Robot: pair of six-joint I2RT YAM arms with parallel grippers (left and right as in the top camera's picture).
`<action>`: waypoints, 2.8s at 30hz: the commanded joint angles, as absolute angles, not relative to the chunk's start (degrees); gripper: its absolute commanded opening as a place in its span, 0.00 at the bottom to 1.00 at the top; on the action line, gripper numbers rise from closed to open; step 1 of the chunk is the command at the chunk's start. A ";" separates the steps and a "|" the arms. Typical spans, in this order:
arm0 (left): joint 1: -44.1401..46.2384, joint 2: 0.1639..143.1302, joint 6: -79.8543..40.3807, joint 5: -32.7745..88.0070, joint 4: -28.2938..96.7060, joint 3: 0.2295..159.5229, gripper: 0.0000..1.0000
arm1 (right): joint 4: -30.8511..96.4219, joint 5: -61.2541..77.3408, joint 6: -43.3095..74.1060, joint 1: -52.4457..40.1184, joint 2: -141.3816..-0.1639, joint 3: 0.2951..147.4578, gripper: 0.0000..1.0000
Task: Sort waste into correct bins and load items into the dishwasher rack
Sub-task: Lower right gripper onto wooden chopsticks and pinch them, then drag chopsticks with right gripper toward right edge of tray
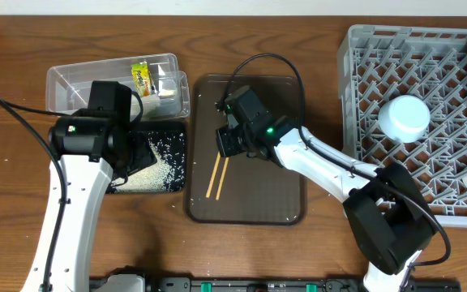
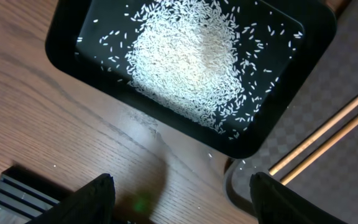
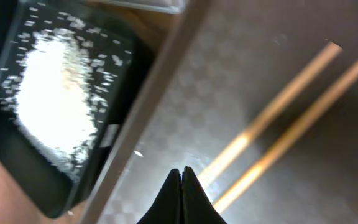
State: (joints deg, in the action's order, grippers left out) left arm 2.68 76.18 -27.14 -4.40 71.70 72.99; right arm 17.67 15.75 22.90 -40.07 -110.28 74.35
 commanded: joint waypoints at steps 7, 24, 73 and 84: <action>2.44 76.73 -26.61 -4.03 71.66 72.44 0.73 | 14.44 19.35 22.41 -44.91 -114.80 74.78 0.01; 2.44 76.73 -26.61 -4.03 71.68 72.44 0.73 | 24.18 9.45 22.65 -44.66 -120.33 74.78 0.01; 2.44 76.73 -26.59 -4.05 71.50 72.44 0.73 | 50.74 -8.56 35.81 -32.82 -105.89 69.30 0.06; 2.44 76.73 -26.61 -4.03 71.53 72.44 0.73 | 48.86 -5.56 36.38 -33.23 -105.89 67.57 0.08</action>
